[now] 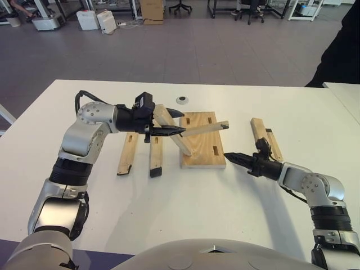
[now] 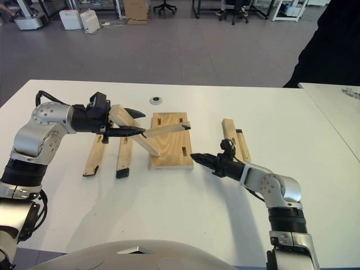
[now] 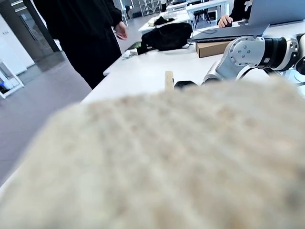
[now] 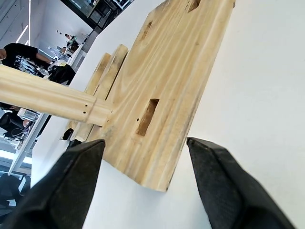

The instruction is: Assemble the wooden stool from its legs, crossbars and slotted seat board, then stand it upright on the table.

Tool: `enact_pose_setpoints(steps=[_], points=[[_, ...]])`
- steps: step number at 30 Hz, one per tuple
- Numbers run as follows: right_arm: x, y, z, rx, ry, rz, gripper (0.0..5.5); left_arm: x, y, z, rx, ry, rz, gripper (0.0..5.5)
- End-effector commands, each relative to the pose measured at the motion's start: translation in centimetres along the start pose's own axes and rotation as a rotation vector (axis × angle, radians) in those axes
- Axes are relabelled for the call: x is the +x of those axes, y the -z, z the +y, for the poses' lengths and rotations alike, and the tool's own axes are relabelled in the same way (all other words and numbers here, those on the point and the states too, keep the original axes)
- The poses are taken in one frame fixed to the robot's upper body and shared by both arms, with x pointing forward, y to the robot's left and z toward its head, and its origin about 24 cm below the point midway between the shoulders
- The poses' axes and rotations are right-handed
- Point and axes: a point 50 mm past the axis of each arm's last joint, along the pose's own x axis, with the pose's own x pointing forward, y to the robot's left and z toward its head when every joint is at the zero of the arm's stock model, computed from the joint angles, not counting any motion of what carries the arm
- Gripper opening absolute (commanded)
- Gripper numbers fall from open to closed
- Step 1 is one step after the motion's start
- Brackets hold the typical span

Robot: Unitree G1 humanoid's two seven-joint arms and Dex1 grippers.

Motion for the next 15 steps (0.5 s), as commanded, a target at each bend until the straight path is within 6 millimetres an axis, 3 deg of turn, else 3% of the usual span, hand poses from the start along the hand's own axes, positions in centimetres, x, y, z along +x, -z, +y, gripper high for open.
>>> enact_pose_setpoints(steps=[1,4,8,15], points=[[1.2,1.2,0.3,0.001,0.000,0.061,3.21,1.4,1.5,0.0,-0.144,0.062,0.138,2.05],[3.1,1.9,0.7,-0.004,-0.017,0.103,3.21,2.1,1.2,1.0,-0.166,0.068,0.219,2.05],[4.1,1.7,1.1,-0.015,-0.034,0.095,3.21,3.2,2.0,1.4,-0.183,0.070,0.325,2.05],[4.2,0.6,1.6,-0.016,-0.046,0.043,3.21,3.2,3.2,-0.7,-0.263,0.119,0.309,2.05]])
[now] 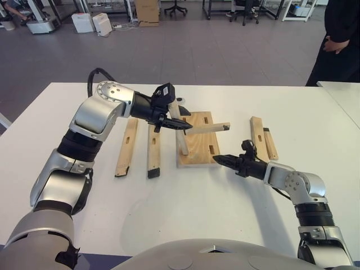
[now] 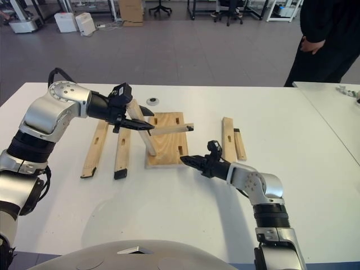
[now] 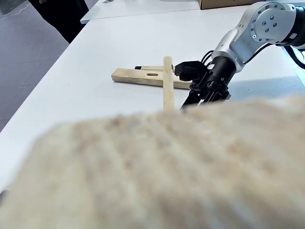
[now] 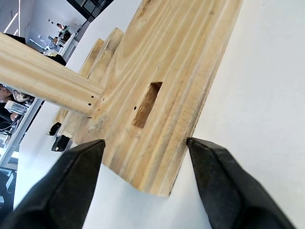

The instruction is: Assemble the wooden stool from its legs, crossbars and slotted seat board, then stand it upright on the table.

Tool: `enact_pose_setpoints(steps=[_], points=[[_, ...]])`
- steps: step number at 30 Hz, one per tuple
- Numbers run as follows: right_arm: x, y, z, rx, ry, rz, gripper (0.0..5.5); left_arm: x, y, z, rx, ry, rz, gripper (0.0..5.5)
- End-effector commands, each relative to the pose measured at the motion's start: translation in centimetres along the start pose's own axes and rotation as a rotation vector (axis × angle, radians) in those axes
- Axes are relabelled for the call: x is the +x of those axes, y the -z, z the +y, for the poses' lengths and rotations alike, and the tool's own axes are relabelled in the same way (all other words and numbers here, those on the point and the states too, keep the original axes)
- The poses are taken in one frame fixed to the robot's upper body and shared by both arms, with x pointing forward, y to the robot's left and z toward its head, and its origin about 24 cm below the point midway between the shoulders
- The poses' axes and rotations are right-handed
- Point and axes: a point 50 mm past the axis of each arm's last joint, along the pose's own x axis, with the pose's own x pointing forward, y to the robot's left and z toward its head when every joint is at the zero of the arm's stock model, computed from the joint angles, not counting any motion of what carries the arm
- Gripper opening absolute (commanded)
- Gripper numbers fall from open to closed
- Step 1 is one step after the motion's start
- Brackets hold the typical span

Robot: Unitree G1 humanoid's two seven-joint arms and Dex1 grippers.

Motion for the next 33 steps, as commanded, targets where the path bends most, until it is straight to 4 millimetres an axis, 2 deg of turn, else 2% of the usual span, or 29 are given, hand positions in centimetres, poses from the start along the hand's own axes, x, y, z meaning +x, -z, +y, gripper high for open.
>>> enact_pose_setpoints(steps=[1,4,6,8,10,11,13,15,16,18,19,22,24,28,33], points=[[1.2,-0.2,1.1,0.013,-0.061,-0.006,3.21,1.7,3.7,-2.0,-0.180,0.082,0.051,2.43],[1.1,-0.2,1.2,0.014,-0.062,-0.014,3.21,0.5,3.3,-0.9,-0.164,-0.052,0.003,2.93],[0.9,-0.2,1.2,0.015,-0.063,-0.019,3.21,-1.6,3.4,-0.6,-0.143,-0.168,-0.002,3.37],[0.6,0.1,1.2,0.020,-0.058,-0.021,3.21,-4.2,3.1,-1.7,-0.089,-0.266,-0.006,3.37],[0.2,0.5,1.1,0.026,-0.053,-0.013,3.21,-5.9,1.8,-3.6,-0.064,-0.312,-0.082,3.37],[0.1,0.8,1.1,0.031,-0.051,-0.008,3.21,-6.9,0.0,-4.5,-0.063,-0.348,-0.227,3.37],[-0.2,1.1,1.0,0.038,-0.046,-0.001,3.21,-8.8,-2.2,-5.7,-0.085,-0.410,-0.494,3.37],[-0.3,1.2,1.0,0.035,-0.044,0.008,3.21,-10.2,-2.2,-6.4,-0.157,-0.525,-0.652,3.37],[-0.3,1.1,1.0,0.032,-0.045,0.009,3.21,-10.6,-0.9,-6.5,-0.216,-0.643,-0.624,3.37],[-0.6,0.7,1.0,0.028,-0.044,0.004,3.21,-9.9,3.8,-7.9,-0.375,-0.839,-0.403,3.37],[-0.7,0.6,0.9,0.027,-0.044,0.002,3.21,-9.4,5.2,-8.6,-0.424,-0.876,-0.334,3.37],[-0.9,0.7,0.9,0.028,-0.041,0.002,3.21,-5.8,8.7,-11.2,-0.557,-0.919,-0.223,3.37],[-0.9,0.7,1.0,0.026,-0.044,0.007,3.21,-3.5,9.9,-12.1,-0.613,-0.959,-0.202,3.37],[-0.9,0.6,1.0,0.021,-0.043,0.013,3.21,-0.7,11.4,-12.6,-0.672,-1.011,-0.112,3.37],[-0.8,0.4,1.1,0.019,-0.042,0.008,3.21,1.2,13.5,-12.5,-0.724,-1.025,-0.005,3.37]])
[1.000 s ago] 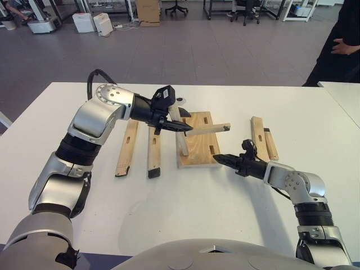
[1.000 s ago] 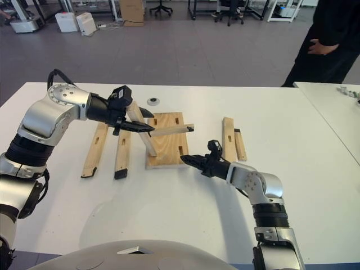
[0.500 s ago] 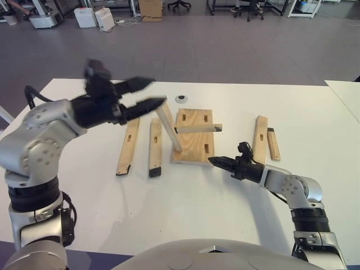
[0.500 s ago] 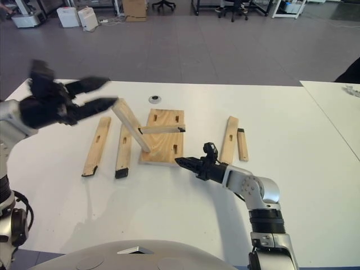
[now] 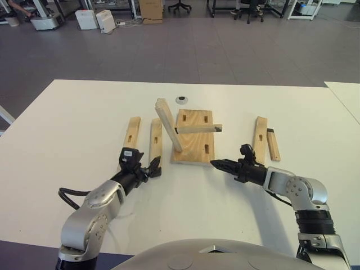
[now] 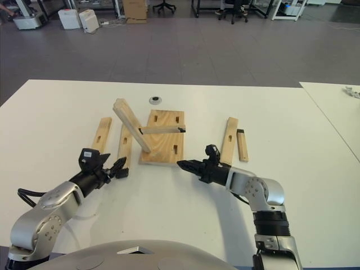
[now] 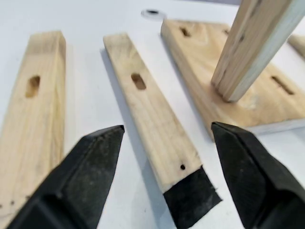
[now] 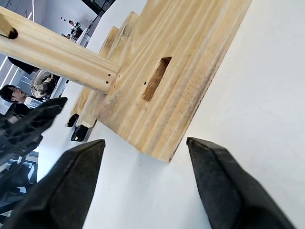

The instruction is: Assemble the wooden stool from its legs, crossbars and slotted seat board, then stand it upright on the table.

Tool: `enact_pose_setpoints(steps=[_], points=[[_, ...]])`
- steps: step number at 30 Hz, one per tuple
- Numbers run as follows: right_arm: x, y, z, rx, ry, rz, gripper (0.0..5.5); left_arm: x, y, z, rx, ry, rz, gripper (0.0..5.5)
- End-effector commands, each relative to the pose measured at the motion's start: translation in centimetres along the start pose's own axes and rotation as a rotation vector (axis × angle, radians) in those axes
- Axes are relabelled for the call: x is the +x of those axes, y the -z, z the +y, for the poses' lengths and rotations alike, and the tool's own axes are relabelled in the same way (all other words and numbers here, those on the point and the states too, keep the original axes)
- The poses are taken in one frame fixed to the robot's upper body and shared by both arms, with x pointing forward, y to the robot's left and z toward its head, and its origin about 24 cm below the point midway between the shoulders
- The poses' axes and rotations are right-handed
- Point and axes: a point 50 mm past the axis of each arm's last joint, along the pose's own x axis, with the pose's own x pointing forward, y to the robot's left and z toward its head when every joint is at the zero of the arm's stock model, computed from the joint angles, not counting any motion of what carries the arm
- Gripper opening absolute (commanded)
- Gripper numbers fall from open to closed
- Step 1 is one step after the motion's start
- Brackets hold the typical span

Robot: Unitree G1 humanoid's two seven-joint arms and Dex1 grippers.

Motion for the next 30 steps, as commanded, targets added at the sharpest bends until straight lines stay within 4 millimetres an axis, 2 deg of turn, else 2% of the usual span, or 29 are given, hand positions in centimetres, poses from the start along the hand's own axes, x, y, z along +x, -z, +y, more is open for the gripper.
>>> enact_pose_setpoints(steps=[1,9,12,17,19,21,25,27,30], points=[[0.0,-0.6,0.1,-0.013,0.006,-0.010,3.21,1.0,1.2,0.2,0.022,-0.027,0.062,3.37],[0.2,-0.6,0.2,-0.009,0.007,-0.017,3.21,2.2,0.8,-0.4,0.046,-0.023,0.052,3.37],[0.4,-0.5,0.2,-0.008,0.006,-0.019,3.21,2.2,2.0,0.8,0.157,-0.069,0.125,3.37],[0.7,-0.5,0.2,-0.009,0.007,-0.027,3.21,1.6,4.8,3.3,0.194,-0.132,0.225,2.48],[0.8,-0.5,0.2,-0.009,0.008,-0.032,3.21,1.5,5.3,3.5,0.193,-0.126,0.229,2.10],[0.8,-0.5,0.2,-0.009,0.010,-0.037,3.21,1.8,5.1,3.3,0.200,-0.092,0.197,2.08],[0.8,-0.8,0.1,-0.013,0.016,-0.055,3.21,2.4,3.0,2.9,0.154,-0.024,0.062,2.08],[0.6,-1.9,0.1,-0.015,0.021,-0.106,3.21,2.4,0.3,3.7,0.125,-0.017,-0.048,2.08],[-0.6,-6.4,0.9,-0.039,-0.008,-0.282,3.21,0.9,-8.6,5.3,0.082,0.039,-0.344,2.08]])
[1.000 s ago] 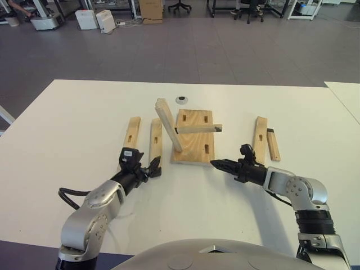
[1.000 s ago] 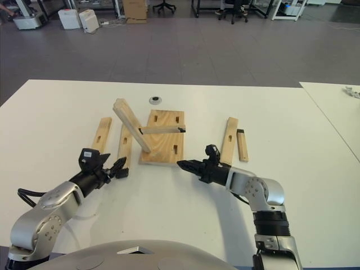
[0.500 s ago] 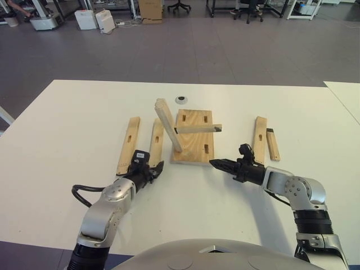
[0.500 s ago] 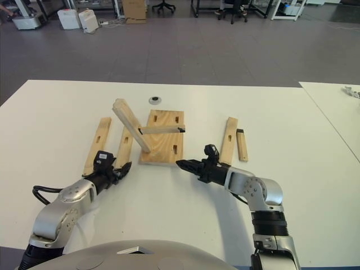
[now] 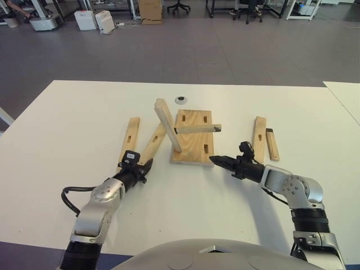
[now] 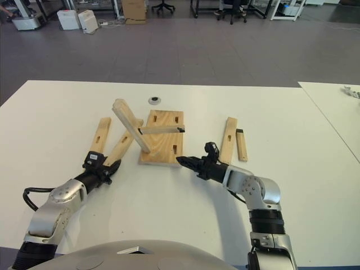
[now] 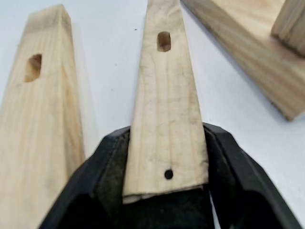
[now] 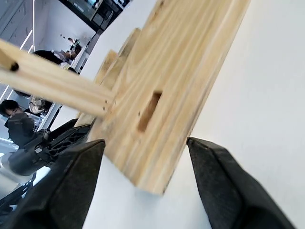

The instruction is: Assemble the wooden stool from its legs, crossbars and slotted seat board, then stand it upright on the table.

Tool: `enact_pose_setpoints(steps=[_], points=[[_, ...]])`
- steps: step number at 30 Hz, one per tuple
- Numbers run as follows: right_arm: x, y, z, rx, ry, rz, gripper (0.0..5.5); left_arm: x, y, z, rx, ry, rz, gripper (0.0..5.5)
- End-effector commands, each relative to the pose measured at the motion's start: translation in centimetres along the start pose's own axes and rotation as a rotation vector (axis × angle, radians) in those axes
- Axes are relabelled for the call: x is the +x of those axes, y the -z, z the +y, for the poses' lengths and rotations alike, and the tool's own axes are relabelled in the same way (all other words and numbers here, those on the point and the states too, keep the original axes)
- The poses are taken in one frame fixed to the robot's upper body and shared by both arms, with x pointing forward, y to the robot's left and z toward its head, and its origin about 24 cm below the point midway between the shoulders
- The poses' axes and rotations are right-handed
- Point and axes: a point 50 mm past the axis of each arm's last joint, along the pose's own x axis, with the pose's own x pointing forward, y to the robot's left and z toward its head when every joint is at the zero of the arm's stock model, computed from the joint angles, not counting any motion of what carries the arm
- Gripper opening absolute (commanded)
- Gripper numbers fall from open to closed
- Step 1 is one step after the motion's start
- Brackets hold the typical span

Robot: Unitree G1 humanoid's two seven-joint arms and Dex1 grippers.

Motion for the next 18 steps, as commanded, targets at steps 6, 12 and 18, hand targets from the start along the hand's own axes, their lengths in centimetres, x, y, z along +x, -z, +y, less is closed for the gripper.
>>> enact_pose_setpoints(steps=[6,12,18], points=[[-4.0,-15.9,7.7,-0.208,-0.311,-0.492,3.64,-5.4,-23.6,2.2,-0.031,0.425,-0.711,2.08],[-2.6,-19.3,17.0,-0.274,-0.763,-0.512,4.66,-5.2,-25.6,-2.5,-0.102,0.905,-0.610,2.08],[-1.6,-20.0,19.3,-0.214,-0.860,-0.496,5.10,-4.5,-24.2,-4.5,-0.134,1.063,-0.475,2.08]])
